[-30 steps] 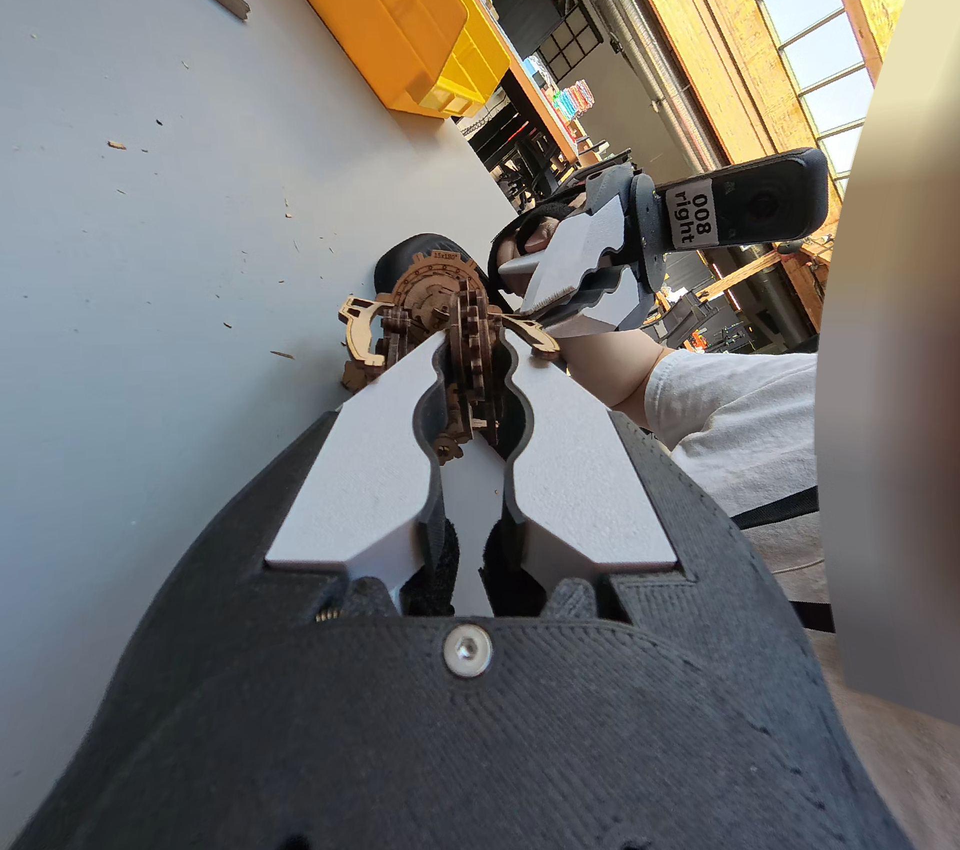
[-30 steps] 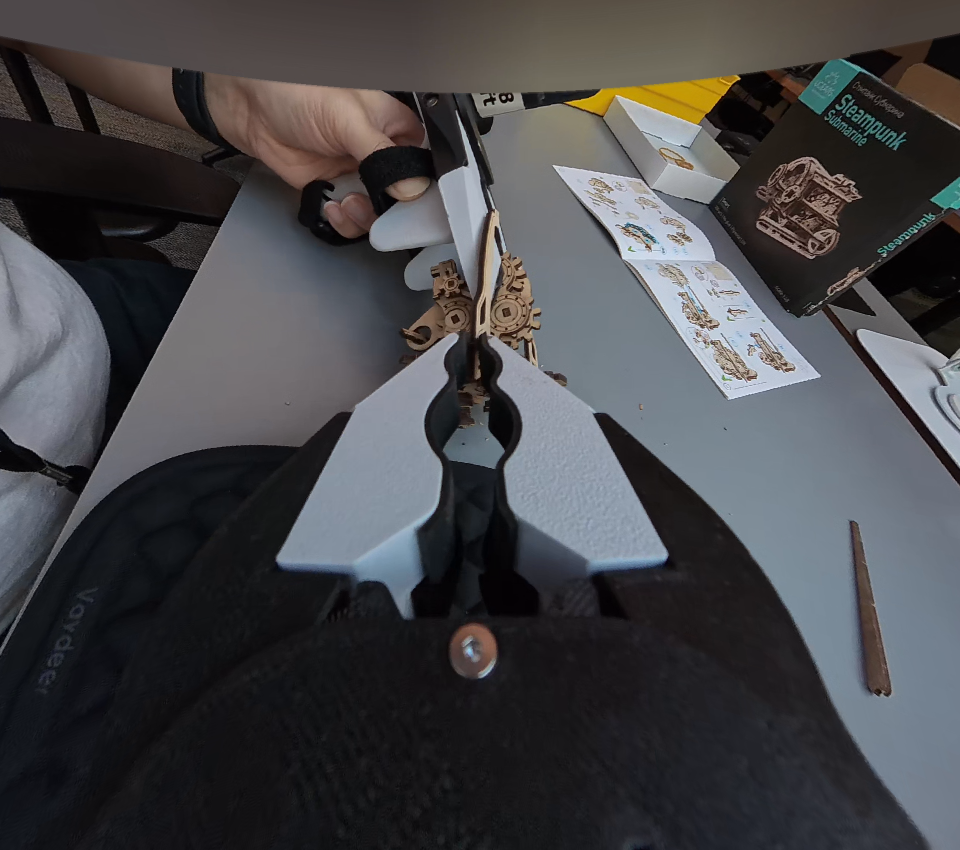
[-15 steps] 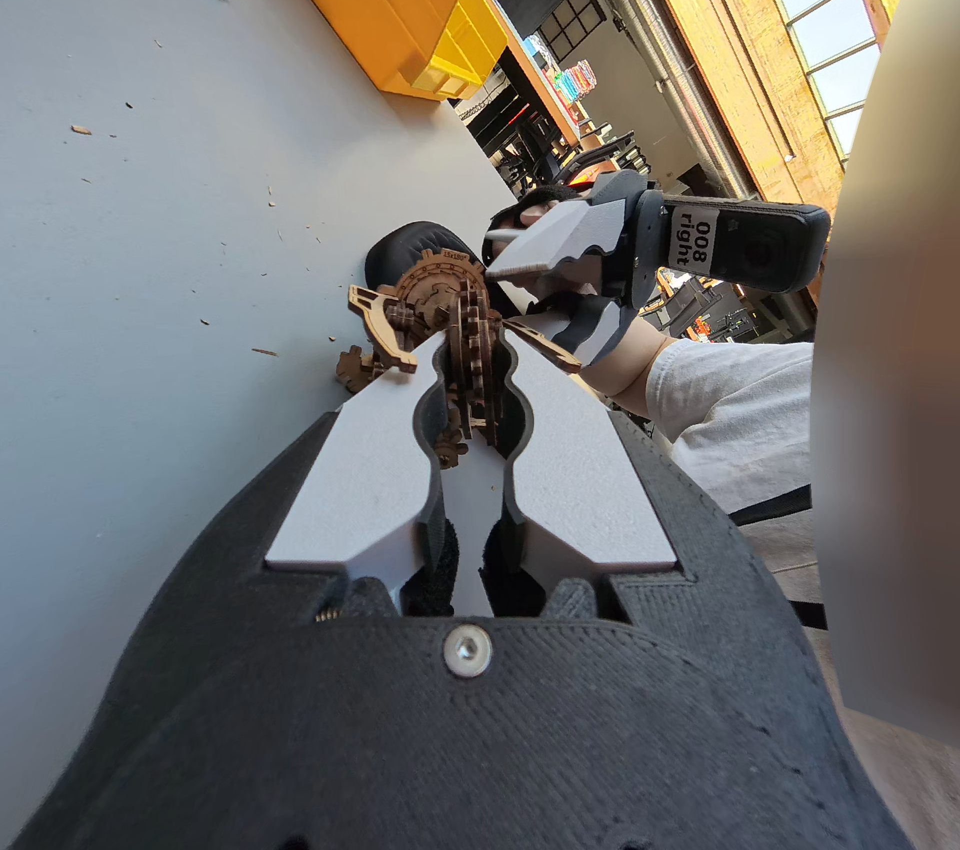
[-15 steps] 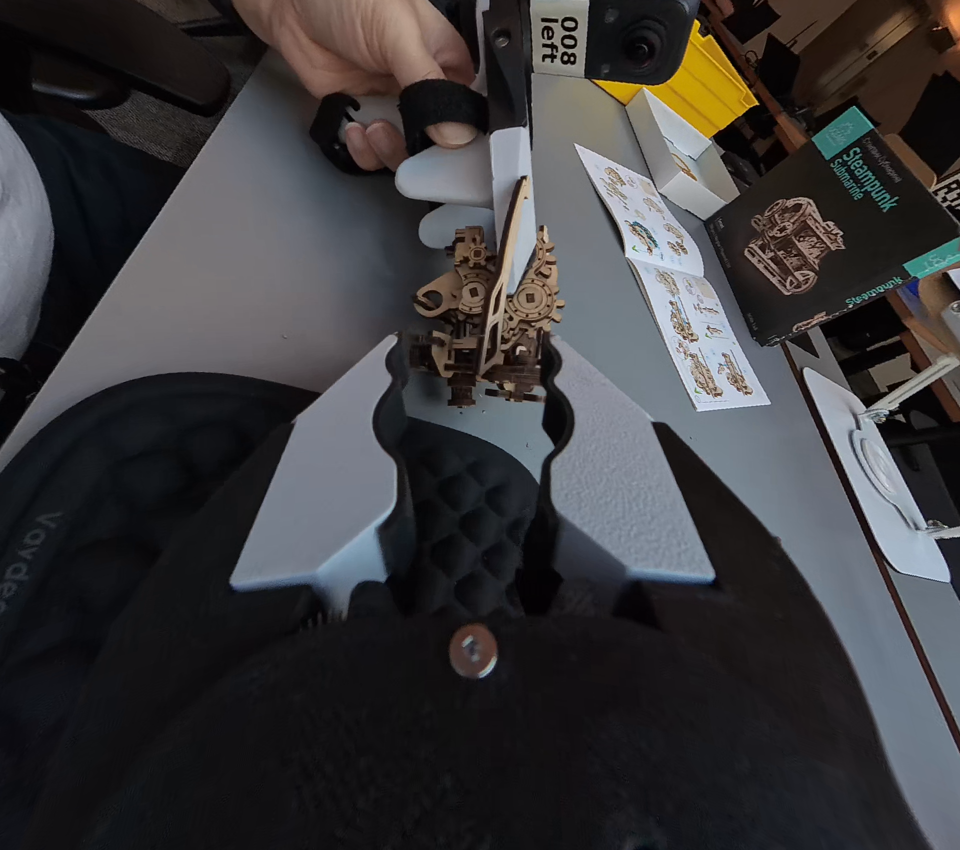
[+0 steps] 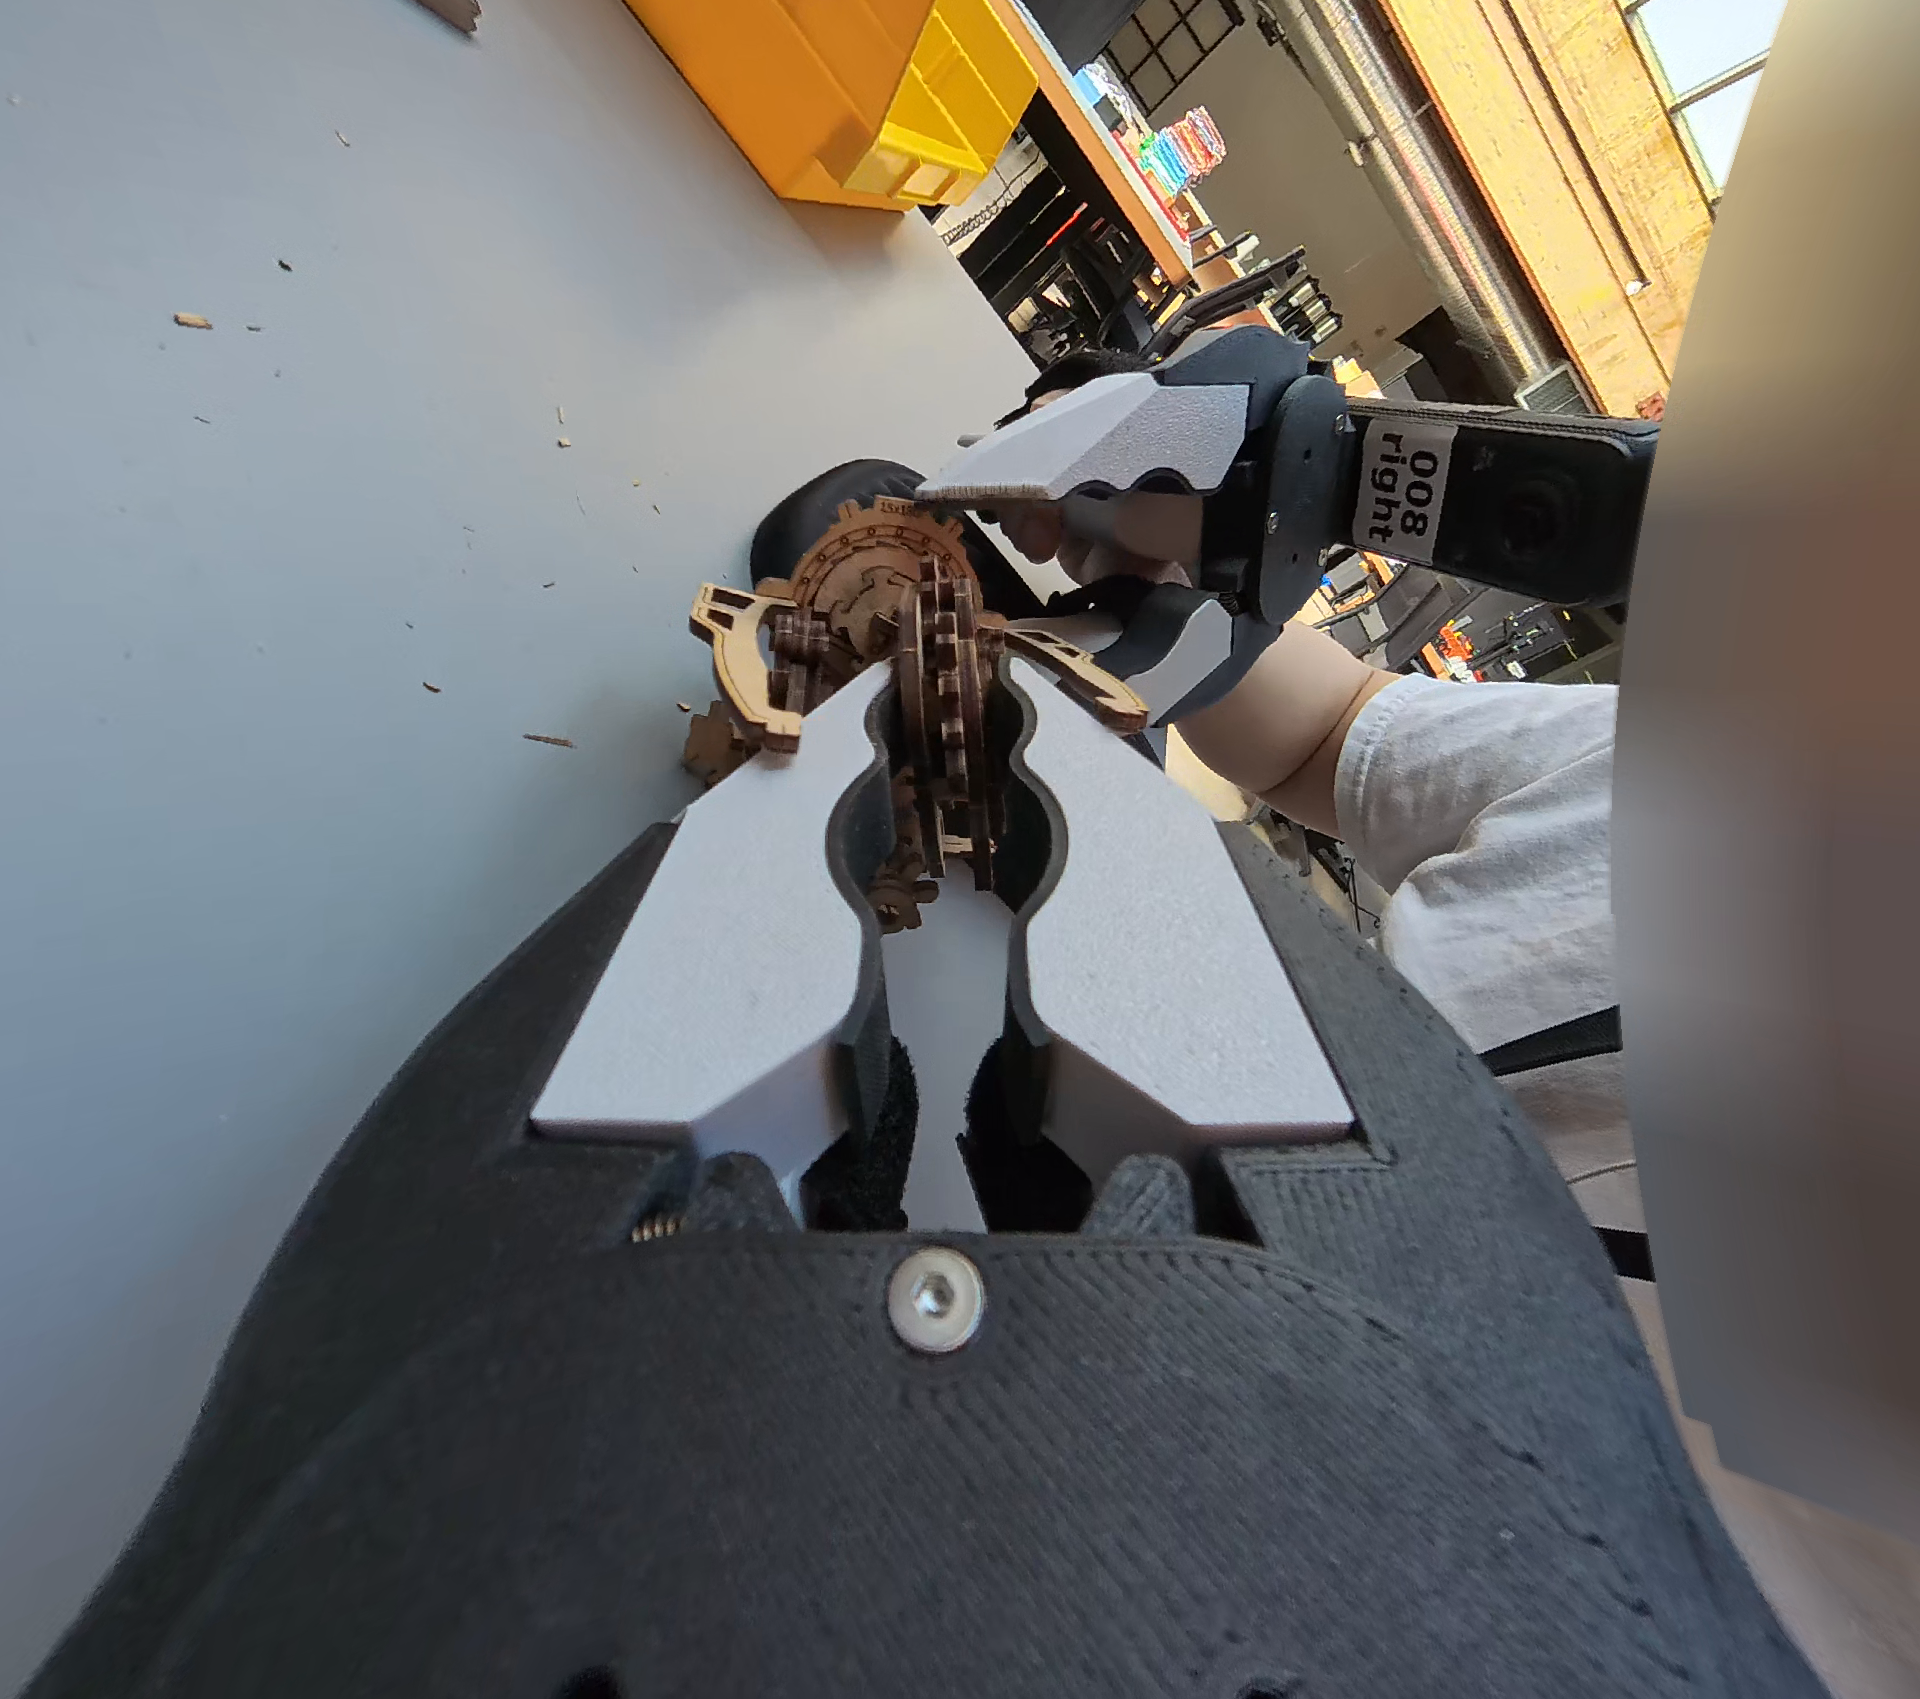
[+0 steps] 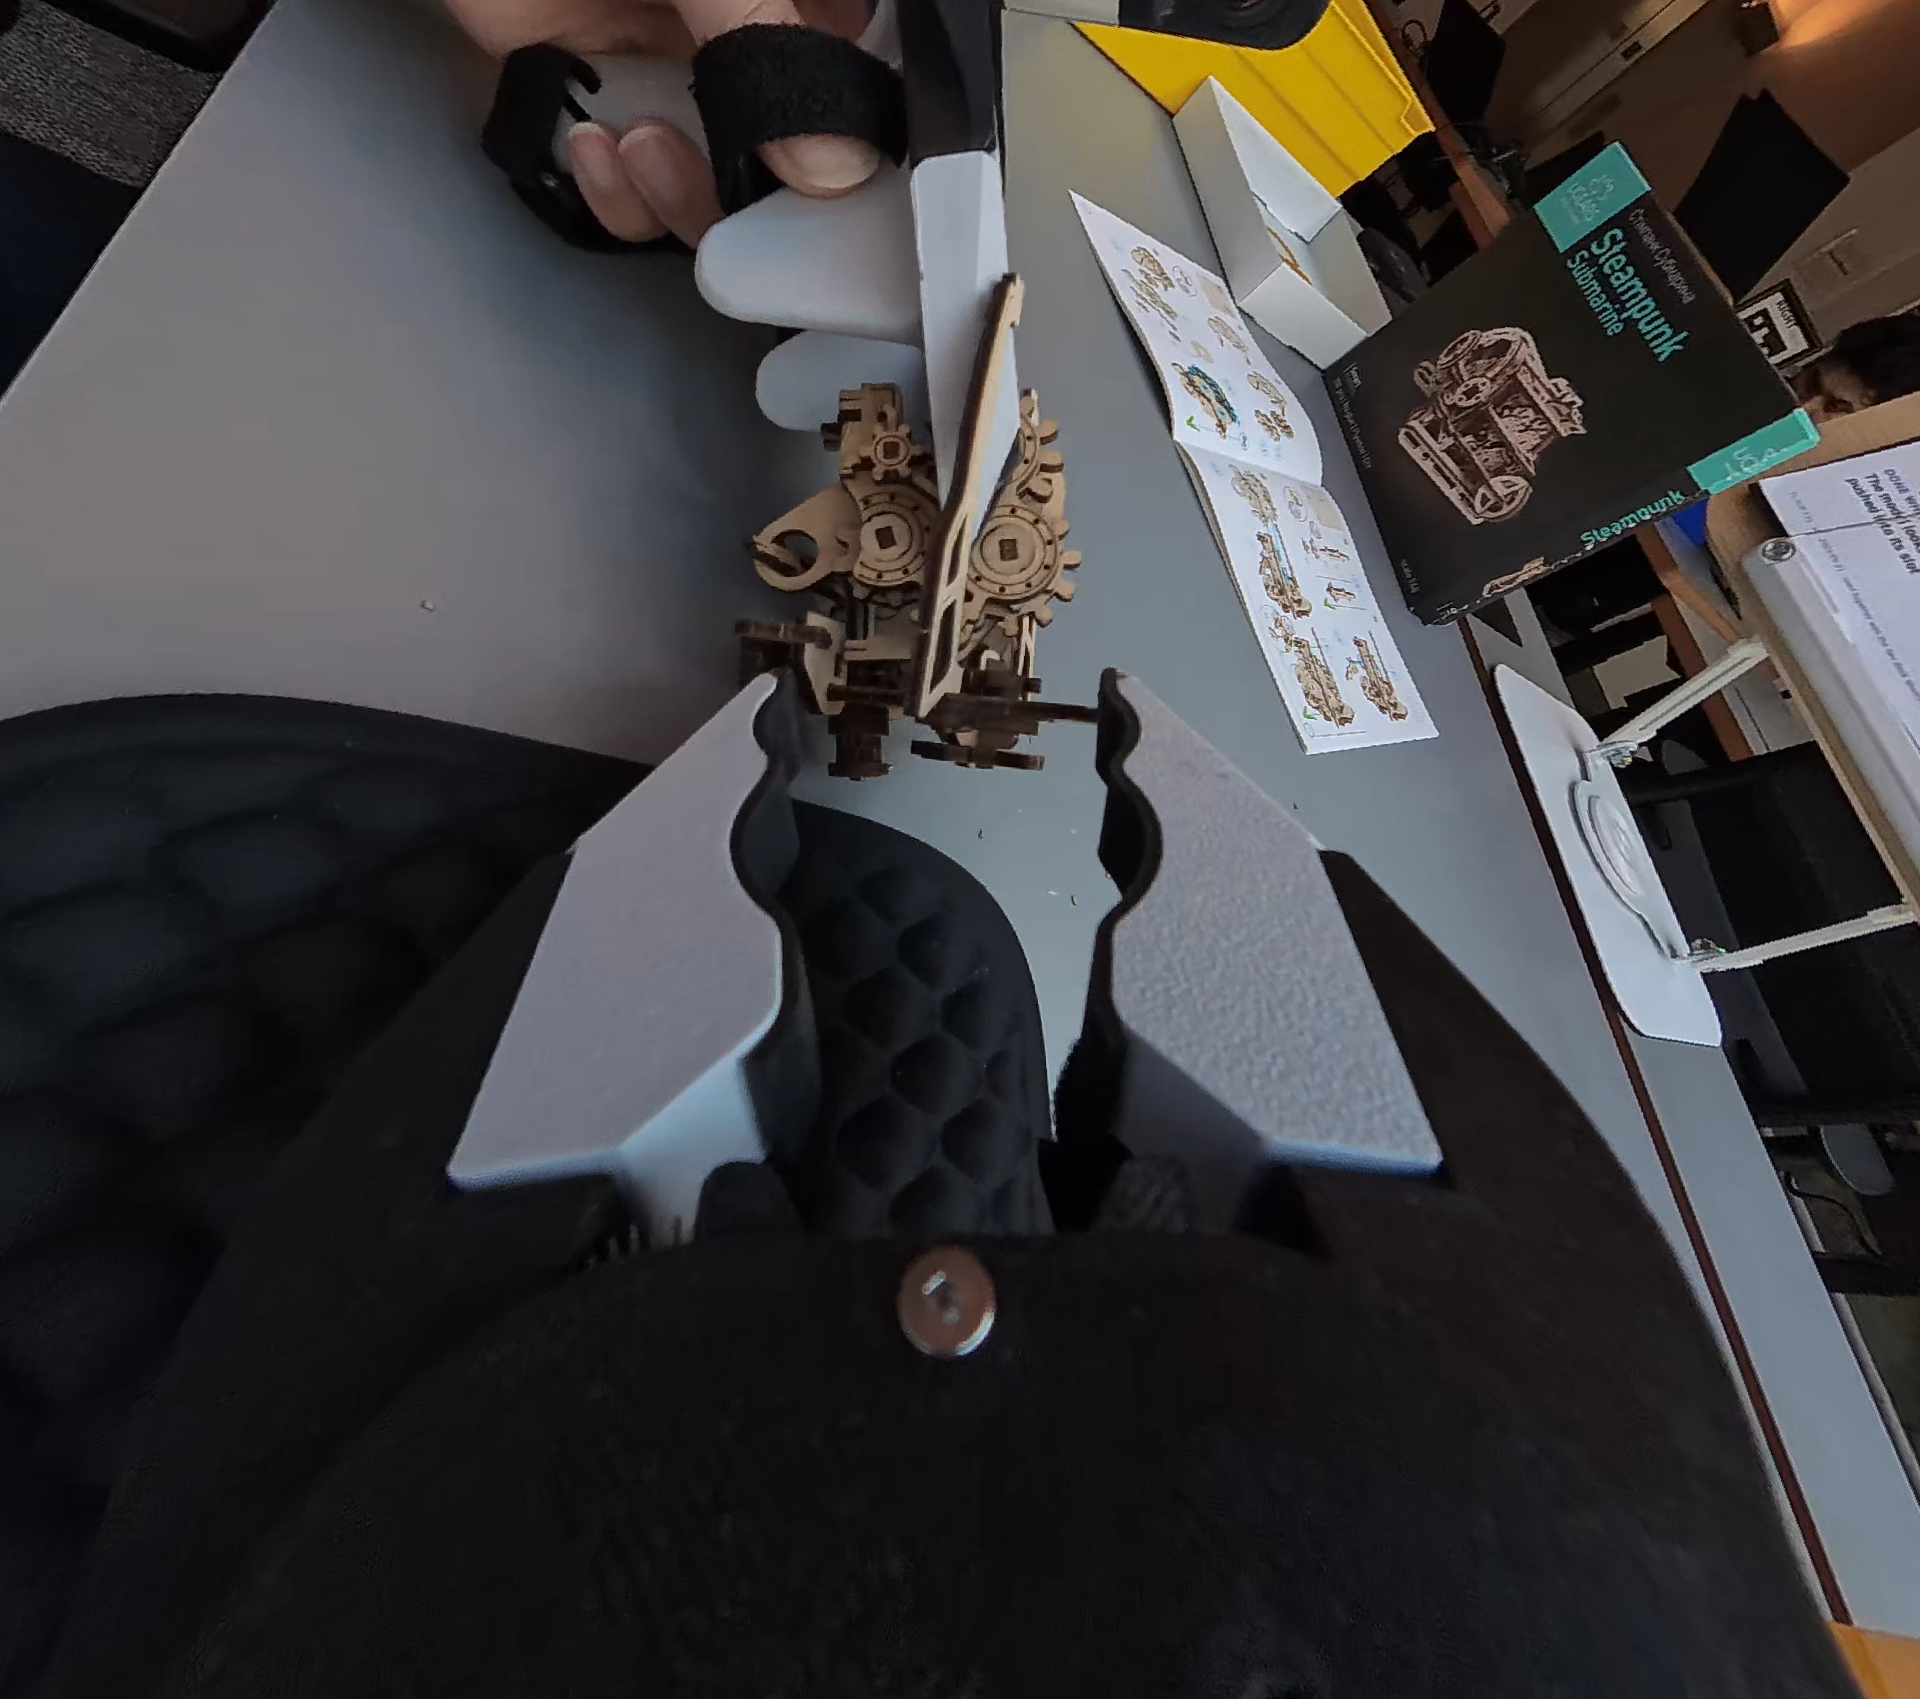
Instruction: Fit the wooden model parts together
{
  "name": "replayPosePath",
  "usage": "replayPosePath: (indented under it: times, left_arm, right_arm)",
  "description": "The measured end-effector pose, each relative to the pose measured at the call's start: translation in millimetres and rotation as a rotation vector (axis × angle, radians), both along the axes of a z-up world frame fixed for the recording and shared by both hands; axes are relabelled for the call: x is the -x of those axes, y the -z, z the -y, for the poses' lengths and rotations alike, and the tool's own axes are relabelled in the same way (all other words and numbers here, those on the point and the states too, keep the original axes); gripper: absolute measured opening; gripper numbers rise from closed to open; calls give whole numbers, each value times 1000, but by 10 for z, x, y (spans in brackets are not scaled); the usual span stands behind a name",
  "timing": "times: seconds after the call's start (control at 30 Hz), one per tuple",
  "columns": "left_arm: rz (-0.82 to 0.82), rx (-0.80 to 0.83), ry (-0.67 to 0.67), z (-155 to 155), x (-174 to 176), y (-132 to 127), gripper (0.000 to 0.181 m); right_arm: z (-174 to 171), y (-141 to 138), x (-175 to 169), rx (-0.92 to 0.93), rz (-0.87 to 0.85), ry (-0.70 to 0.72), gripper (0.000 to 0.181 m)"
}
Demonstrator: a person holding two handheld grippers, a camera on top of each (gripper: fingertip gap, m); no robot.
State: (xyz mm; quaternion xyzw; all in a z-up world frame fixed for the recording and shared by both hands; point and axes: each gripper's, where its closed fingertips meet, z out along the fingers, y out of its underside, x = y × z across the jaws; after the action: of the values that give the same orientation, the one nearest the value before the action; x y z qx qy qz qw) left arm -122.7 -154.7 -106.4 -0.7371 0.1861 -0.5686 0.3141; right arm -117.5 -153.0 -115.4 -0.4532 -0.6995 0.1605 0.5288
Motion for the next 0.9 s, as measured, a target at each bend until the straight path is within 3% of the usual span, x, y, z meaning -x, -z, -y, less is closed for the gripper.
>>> replayPosePath:
  times: [0.47, 0.67, 0.9]
  left_arm:
    - [2, 0, 25, 8, -9, 3, 13]
    - [-79, -56, 85, 50, -23, 21, 13]
    - [-76, -24, 114, 34, -17, 19, 13]
  right_arm:
    - [-4, -50, 43, -18, -18, -3, 56]
    - [6, -17, 64, 13, -1, -17, 61]
    - [34, -8, 74, 1, 14, -40, 55]
